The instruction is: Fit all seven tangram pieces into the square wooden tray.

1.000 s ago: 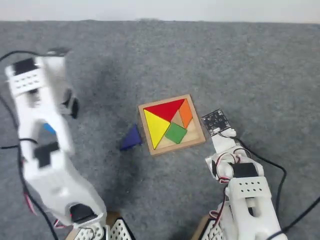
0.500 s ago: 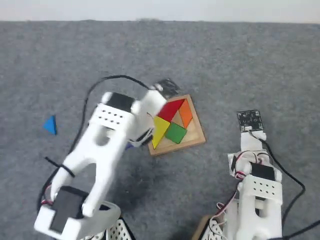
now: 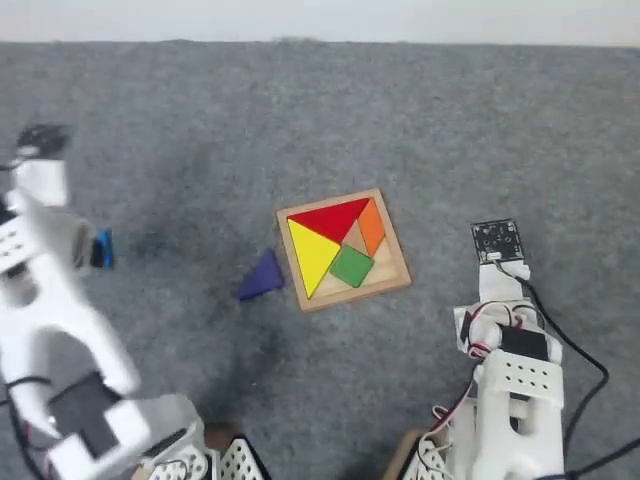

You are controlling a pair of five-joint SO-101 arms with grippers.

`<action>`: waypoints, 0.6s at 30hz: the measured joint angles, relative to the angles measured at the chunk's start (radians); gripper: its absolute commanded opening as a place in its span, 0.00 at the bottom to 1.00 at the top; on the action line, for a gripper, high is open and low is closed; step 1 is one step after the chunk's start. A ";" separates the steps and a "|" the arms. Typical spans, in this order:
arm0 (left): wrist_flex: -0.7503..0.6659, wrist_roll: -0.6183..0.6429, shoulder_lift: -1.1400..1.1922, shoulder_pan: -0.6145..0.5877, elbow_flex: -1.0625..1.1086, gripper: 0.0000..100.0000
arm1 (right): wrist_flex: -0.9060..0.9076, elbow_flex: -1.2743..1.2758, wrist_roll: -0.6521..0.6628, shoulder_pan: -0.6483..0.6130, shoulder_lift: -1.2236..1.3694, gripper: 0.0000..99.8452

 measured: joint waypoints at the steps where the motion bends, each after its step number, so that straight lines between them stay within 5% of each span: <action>1: -0.031 -0.008 0.038 -0.025 0.000 0.19 | 0.000 0.000 0.000 0.000 0.000 0.02; 11: -0.101 -0.015 0.551 -0.061 -0.316 0.19 | 0.000 0.000 -0.003 -0.002 0.000 0.02; 18: -0.043 -0.017 0.704 -0.054 -0.528 0.19 | 0.000 0.000 -0.003 -0.002 0.000 0.02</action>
